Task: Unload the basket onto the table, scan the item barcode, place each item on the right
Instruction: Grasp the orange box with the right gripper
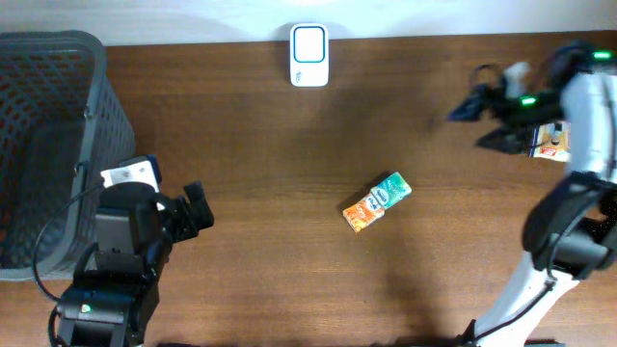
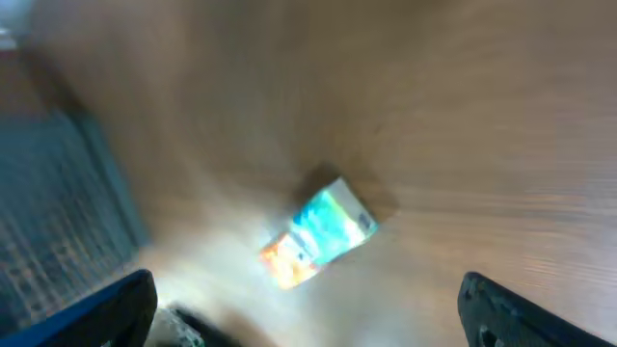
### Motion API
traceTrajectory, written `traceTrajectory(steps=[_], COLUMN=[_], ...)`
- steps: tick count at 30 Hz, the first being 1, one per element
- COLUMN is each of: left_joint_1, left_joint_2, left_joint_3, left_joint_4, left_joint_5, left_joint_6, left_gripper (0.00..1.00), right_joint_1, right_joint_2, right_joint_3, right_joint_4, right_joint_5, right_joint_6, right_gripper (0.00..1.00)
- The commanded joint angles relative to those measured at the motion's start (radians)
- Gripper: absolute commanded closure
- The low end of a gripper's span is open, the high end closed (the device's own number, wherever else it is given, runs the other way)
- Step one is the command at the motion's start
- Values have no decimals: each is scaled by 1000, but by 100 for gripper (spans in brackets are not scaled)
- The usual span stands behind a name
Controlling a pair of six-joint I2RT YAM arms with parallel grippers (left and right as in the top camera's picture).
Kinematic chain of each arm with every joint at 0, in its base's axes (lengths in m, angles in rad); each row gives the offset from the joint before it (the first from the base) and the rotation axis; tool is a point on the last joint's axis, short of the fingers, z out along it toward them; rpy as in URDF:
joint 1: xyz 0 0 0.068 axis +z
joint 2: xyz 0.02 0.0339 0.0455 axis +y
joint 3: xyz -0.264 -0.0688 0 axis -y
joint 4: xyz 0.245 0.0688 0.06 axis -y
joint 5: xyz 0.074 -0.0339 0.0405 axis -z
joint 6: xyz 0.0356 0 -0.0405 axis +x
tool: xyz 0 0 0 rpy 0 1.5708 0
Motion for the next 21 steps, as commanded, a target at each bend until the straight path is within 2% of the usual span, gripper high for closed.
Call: traceTrajectory(steps=[1,3,5,6,9,10,12,14,17,21], left_joint_1=[2,2,2,2,2,2,2,2,2,2], left_joint_2=[-4,-4,-4,-4,-4,-4,-4,-4,-4,-4], left_joint_3=[-2,-2,-2,-2,-2,-2,-2,-2,-2,-2], left_joint_4=[2,2,2,2,2,2,2,2,2,2], left_joint_5=[3,3,3,3,3,3,4,3,3,3], left_joint_6=[-10,-10,-10,-10,-10,-10,-10,-10,-10,-10], left_gripper=[1,1,1,1,1,1,1,1,1,1], right_joint_1=[171,290,348,375,393,393,392,392,392,392], right_joint_2=[-2,1,1,1,6,7,6,6,6,6], right_joint_3=[-173,-290,-354,-393,-438,-444,-438,-430,-429,-399], right_joint_4=[147,283,341,367,373,355,261,142,-44,-85], right_joint_5=[179,258,312,344,344,345,340,307,307,366], right_joint_6=[-62,-17,52,74,82,96,127,126,124,112], right_gripper=[1,1,3,19,52,54,52,44,20,15])
